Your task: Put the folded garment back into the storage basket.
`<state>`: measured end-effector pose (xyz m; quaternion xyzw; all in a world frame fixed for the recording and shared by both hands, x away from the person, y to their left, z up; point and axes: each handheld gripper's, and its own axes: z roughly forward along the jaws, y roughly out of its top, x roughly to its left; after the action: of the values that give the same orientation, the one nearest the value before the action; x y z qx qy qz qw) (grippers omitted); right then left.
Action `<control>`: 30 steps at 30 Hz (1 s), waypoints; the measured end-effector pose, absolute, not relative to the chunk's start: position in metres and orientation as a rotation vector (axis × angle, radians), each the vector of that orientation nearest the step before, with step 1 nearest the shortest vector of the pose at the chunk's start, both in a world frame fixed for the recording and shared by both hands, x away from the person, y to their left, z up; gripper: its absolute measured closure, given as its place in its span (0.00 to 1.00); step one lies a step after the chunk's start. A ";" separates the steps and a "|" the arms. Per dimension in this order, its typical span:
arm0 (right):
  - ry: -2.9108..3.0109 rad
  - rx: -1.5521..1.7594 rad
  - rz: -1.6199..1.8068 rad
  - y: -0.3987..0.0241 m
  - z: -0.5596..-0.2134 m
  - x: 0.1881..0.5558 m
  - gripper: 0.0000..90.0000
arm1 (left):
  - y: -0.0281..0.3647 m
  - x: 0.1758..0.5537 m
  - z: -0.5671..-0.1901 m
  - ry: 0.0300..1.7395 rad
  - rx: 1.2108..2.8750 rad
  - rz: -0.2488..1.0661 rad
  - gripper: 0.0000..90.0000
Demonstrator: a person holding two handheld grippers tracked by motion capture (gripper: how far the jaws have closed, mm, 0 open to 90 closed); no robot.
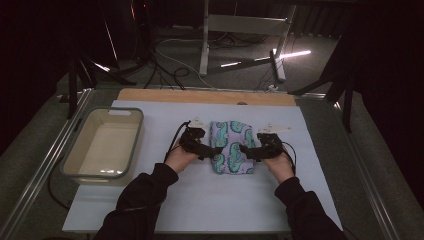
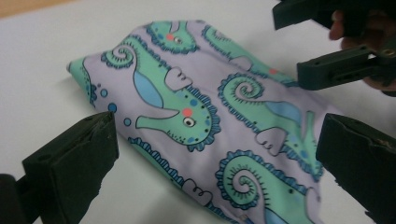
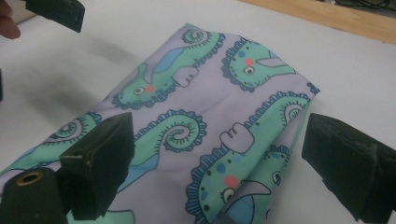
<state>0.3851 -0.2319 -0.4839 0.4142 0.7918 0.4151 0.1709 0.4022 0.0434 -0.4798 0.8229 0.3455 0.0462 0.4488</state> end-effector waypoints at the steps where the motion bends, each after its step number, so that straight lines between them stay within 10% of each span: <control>1: 2.249 1.175 1.179 -0.233 -0.485 0.386 0.10 | 0.043 0.404 -0.482 0.860 2.038 0.119 0.00; 30: 2.300 1.390 1.116 -0.234 -0.517 0.410 0.12 | 0.030 0.430 -0.511 1.098 2.088 -0.047 0.09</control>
<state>0.4095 -0.2343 -0.5174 0.4743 0.7852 0.3809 0.1156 0.4305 0.0295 -0.5113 0.8182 0.4302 -0.0183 0.3810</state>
